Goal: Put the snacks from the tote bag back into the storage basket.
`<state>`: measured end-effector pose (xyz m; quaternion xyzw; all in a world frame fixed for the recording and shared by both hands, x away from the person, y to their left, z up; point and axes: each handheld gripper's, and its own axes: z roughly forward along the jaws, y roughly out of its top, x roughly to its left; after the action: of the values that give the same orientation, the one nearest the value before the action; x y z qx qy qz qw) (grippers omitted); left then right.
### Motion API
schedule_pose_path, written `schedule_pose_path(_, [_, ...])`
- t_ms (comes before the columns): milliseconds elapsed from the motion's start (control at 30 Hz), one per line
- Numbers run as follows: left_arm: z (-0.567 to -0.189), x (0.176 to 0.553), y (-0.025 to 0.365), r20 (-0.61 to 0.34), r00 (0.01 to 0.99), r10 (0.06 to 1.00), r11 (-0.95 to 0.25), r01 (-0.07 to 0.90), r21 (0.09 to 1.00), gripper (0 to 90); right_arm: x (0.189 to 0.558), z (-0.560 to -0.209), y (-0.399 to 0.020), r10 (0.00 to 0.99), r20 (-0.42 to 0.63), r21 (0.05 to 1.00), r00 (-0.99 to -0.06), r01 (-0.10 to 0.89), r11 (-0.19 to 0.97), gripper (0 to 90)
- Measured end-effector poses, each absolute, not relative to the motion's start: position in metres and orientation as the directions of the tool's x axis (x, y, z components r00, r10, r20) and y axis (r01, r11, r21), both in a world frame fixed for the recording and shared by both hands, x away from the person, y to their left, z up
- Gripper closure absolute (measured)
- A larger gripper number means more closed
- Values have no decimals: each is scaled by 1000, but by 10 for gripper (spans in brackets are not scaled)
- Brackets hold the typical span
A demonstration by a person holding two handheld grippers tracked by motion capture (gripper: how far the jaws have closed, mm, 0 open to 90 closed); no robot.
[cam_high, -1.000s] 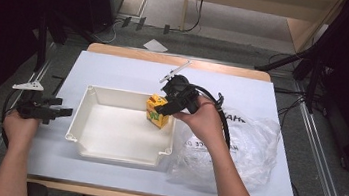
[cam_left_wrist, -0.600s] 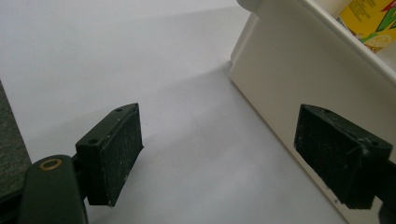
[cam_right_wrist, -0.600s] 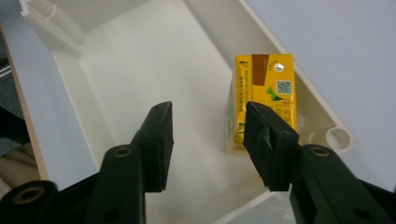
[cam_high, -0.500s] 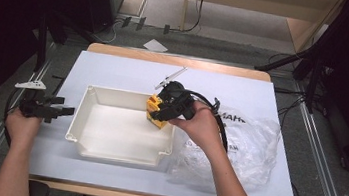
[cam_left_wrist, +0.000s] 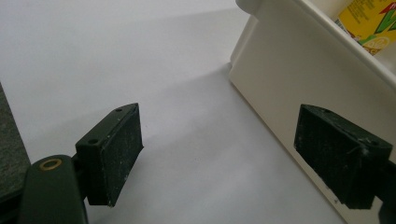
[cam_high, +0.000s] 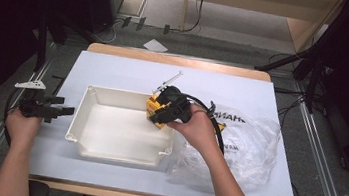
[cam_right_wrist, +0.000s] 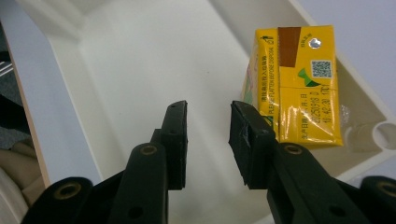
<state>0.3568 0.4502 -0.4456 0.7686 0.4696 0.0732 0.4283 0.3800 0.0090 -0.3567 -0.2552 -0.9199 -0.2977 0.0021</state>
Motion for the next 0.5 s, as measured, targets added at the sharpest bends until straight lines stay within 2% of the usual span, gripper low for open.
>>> schedule_pose_path(167, [-446,357,450,-291,547,785,-191,660,727,163,377,-361,13,440,145,560,-886,440,702,780])
schedule_pose_path(367, [-446,357,450,-288,548,786,-191,657,729,163,380,-371,16,451,161,539,-878,461,705,889])
schedule_pose_path(500, [-446,357,450,-289,548,785,-190,657,729,163,382,-377,15,464,150,527,-873,467,709,900])
